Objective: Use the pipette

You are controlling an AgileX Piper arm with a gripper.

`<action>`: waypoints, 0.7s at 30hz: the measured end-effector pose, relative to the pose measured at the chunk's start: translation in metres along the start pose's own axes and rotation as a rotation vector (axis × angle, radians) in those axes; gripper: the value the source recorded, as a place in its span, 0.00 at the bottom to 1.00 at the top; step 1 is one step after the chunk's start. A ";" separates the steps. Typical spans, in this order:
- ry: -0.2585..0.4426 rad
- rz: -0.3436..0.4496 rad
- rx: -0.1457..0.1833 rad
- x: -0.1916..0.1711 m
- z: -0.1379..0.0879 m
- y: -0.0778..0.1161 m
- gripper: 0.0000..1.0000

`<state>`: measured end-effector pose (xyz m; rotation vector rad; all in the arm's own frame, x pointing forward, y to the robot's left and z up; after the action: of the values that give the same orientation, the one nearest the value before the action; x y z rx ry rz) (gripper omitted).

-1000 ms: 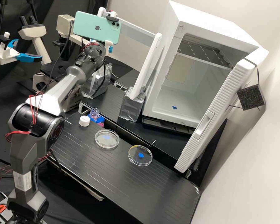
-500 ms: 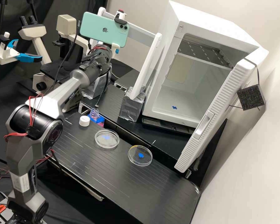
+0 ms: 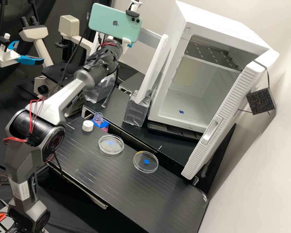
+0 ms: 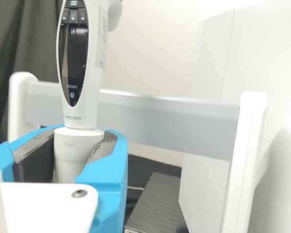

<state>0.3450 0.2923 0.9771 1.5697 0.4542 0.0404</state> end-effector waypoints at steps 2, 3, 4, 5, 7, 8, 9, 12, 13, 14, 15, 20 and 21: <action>-0.021 -0.012 0.001 0.007 0.006 -0.003 0.00; -0.030 -0.022 0.001 0.009 0.008 -0.004 0.00; -0.038 -0.029 0.003 0.011 0.010 -0.006 0.00; -0.047 -0.037 0.003 0.013 0.012 -0.007 0.00; -0.057 -0.044 0.010 0.015 0.015 -0.009 0.00; -0.059 -0.049 0.017 0.016 0.016 -0.009 0.00; -0.063 -0.055 0.022 0.017 0.017 -0.010 0.00; -0.063 -0.059 0.022 0.018 0.017 -0.011 0.00; -0.064 -0.060 0.023 0.018 0.017 -0.011 0.00; -0.065 -0.061 0.023 0.019 0.018 -0.011 0.00; -0.065 -0.061 0.023 0.019 0.018 -0.011 0.00; -0.066 -0.072 0.019 0.021 0.016 -0.016 0.00; -0.066 -0.074 0.020 0.022 0.016 -0.016 0.00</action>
<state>0.3657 0.2833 0.9547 1.5677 0.4613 -0.0730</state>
